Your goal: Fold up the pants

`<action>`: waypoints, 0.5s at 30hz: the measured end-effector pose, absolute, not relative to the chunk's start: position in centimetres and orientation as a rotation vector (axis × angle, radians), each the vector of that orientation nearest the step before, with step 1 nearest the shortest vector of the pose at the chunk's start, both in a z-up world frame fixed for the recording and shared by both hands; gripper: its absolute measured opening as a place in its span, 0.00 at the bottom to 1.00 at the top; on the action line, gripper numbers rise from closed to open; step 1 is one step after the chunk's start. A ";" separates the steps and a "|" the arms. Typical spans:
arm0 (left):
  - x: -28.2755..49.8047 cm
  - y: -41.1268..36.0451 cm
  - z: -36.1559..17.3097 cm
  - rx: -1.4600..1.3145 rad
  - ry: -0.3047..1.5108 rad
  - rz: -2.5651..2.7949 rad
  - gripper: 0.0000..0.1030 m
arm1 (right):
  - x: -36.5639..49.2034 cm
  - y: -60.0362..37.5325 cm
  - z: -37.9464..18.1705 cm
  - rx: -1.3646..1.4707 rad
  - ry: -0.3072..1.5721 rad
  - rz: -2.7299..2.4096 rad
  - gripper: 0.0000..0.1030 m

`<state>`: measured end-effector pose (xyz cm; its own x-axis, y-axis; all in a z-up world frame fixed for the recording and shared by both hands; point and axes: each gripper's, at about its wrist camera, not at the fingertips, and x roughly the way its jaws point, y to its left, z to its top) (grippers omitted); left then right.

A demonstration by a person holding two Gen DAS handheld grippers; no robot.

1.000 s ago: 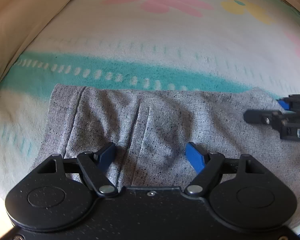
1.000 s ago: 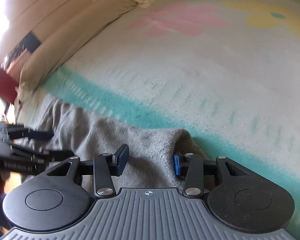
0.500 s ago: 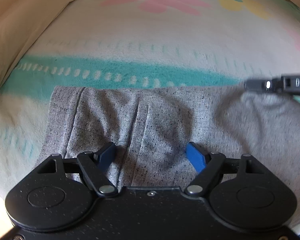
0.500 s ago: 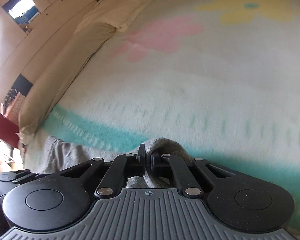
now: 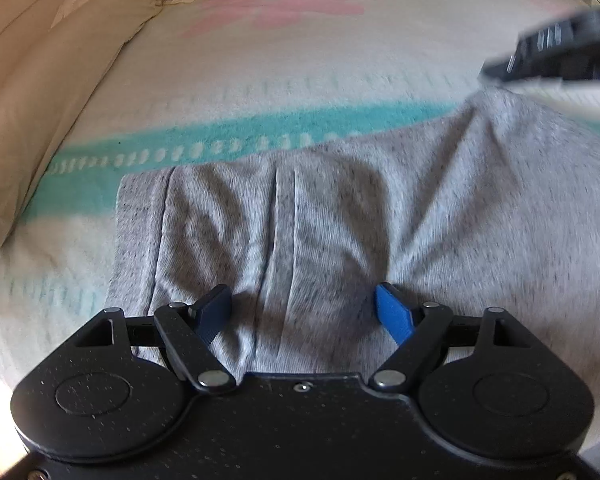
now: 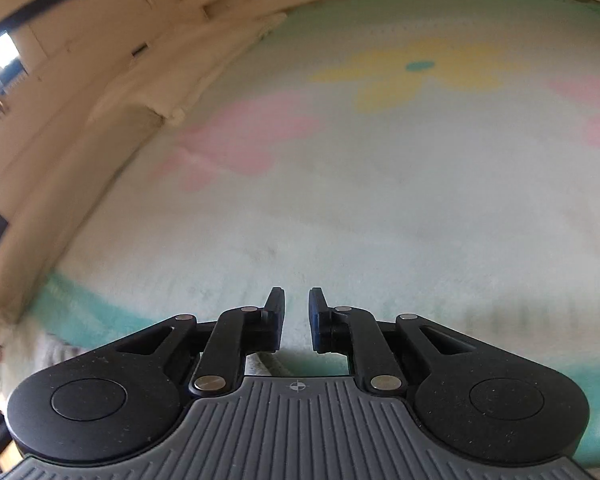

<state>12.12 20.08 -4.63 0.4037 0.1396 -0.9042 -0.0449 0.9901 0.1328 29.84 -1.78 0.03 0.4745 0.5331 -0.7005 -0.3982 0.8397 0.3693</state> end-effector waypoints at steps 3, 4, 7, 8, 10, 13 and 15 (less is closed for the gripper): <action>10.6 19.8 -4.5 0.130 1.151 0.100 0.79 | 27.5 -1.6 0.4 0.076 0.939 0.658 0.13; 10.0 19.8 -4.4 0.140 1.155 0.093 0.79 | 26.8 -1.3 0.1 0.035 0.970 0.679 0.13; 9.0 20.1 -3.9 0.132 1.179 0.077 0.78 | 25.5 -0.6 -1.8 -0.095 1.028 0.658 0.13; 8.8 20.3 -3.7 0.118 1.191 0.074 0.77 | 25.7 -0.8 -2.8 -0.130 1.040 0.586 0.12; 8.7 20.6 -3.3 0.089 1.204 0.076 0.72 | 26.3 -2.0 -4.2 -0.137 1.050 0.404 0.12; 8.9 21.7 -2.2 0.021 1.183 0.119 0.65 | 25.6 -4.0 -3.3 -0.083 1.041 0.349 0.13; 9.1 22.0 -1.5 -0.020 1.159 0.137 0.64 | 23.6 -4.6 -1.9 -0.110 1.004 0.403 0.13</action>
